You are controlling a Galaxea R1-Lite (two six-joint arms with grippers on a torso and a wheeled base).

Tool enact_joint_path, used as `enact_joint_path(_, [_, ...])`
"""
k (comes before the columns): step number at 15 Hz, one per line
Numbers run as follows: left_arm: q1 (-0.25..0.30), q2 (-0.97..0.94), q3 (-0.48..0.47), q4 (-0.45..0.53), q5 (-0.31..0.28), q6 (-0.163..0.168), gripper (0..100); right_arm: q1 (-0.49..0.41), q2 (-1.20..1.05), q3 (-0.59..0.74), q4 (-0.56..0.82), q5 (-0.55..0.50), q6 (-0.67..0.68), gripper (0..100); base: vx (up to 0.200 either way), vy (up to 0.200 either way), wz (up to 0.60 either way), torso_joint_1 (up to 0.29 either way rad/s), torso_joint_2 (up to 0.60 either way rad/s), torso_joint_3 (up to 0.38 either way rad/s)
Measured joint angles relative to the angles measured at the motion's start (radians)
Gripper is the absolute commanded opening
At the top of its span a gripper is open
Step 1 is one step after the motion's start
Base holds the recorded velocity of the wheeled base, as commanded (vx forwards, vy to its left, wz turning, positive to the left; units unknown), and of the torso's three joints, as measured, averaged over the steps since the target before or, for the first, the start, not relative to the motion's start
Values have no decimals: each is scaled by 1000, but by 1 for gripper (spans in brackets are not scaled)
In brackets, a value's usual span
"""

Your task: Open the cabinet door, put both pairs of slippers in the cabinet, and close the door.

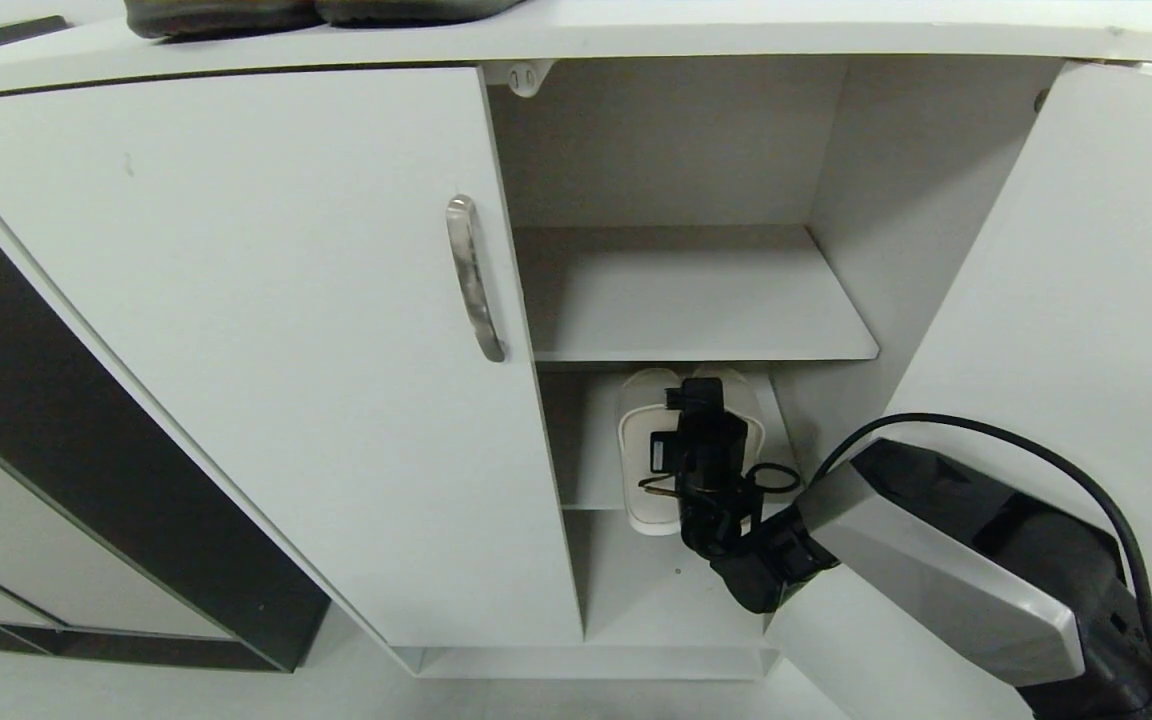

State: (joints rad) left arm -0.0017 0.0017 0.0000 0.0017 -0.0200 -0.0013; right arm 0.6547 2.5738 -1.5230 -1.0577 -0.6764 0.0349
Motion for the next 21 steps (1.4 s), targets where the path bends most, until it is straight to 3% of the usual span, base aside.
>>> enact_joint_path(1, [0,0,0,0,0,0,0,0,1,0,0,0,0,100,0,0,0,0,0,0])
enact_joint_path(5, [0,0,0,0,0,0,0,2,-2,47,-17,-3,-15,100,0,0,0,0,0,0])
enact_joint_path(8, [0,0,0,0,0,0,0,23,-27,140,-119,-6,-67,100,0,0,0,0,0,0])
enact_joint_path(14, [0,0,0,0,-1,1,0,120,-195,467,-253,-33,-80,100,0,0,0,0,0,0])
enact_joint_path(21, [0,0,0,0,-3,0,0,176,-268,555,-261,-37,-63,100,-200,0,0,1,1,3])
